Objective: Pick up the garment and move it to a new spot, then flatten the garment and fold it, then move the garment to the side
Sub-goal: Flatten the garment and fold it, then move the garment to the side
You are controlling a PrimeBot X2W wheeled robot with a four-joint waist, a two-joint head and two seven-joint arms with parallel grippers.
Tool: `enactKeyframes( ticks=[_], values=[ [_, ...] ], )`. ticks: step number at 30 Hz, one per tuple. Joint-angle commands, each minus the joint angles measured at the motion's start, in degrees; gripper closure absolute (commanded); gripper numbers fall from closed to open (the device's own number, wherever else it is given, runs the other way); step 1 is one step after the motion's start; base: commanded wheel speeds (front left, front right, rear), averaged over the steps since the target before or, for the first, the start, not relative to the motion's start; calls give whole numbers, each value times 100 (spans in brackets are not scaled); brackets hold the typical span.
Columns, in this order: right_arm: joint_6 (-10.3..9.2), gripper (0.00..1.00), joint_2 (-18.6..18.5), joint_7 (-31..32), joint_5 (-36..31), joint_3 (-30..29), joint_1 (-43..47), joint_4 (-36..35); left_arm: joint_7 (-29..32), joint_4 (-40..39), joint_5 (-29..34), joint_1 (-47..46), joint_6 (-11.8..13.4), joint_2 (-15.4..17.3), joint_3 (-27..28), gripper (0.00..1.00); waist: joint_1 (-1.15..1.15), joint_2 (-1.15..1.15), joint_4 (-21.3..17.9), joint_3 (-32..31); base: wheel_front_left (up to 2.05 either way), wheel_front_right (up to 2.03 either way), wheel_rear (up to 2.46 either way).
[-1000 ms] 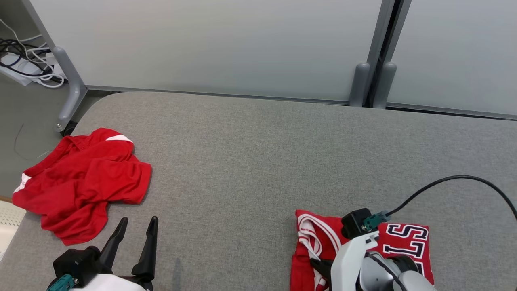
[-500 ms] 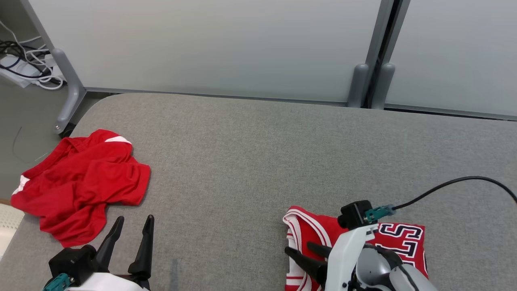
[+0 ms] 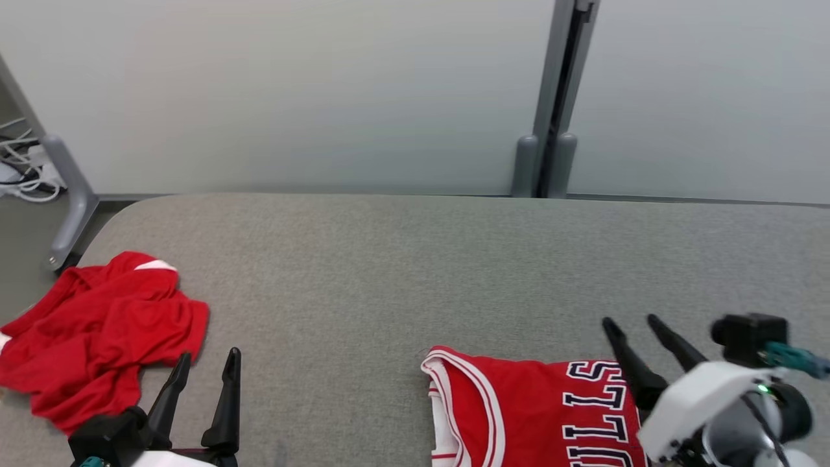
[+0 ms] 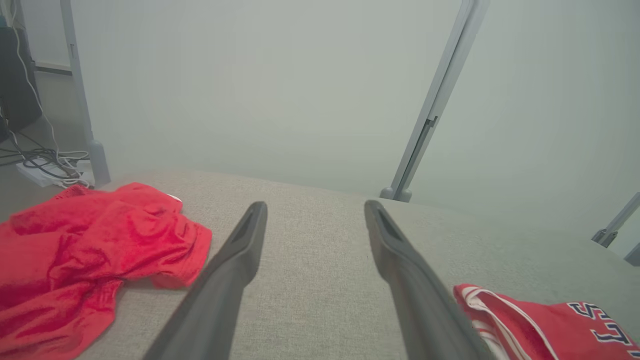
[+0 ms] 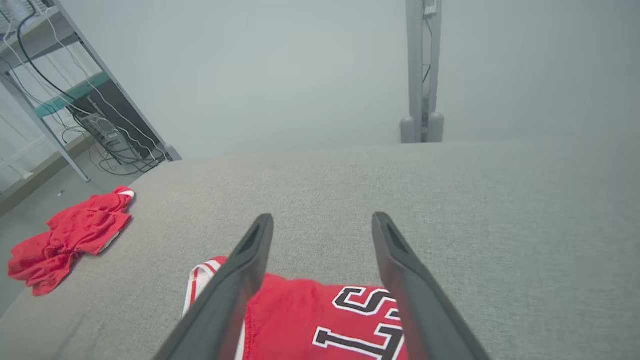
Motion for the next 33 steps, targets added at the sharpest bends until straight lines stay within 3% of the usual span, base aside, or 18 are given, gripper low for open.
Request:
enactKeyframes(
  ticks=[1, 6, 11, 14, 19, 33],
  values=[
    [11, 0, -4, -238, -201, -178, 267, -278, -71, 20, 7, 80, -51, -61, 54, 0, 0, 0, -215, -124, 0, 0, 0],
    [9, 0, -15, -931, -686, -497, 567, -412, -150, 172, 143, 77, -98, -160, 103, 0, 0, 0, -463, -199, 0, 0, 0],
    [10, 0, -11, -1682, -653, -654, 607, -89, -183, 402, 383, 108, -70, -332, 293, 0, 0, 0, -704, -266, 0, 0, 0],
    [10, 0, -15, -1984, -775, -693, 555, 130, -182, 485, 476, 169, -228, -458, 409, 0, 0, 0, -772, -296, 0, 0, 0],
    [10, 0, -74, -2144, -1049, -578, 626, 556, -186, 664, 668, 235, -553, -592, 672, 0, 0, 0, -746, -376, 0, 0, 0],
    [10, 0, -173, -2406, -1241, -492, 686, 964, -187, 548, 1571, 706, -719, -659, 1459, 0, 0, 0, -650, -439, 0, 0, 0]
  ],
)
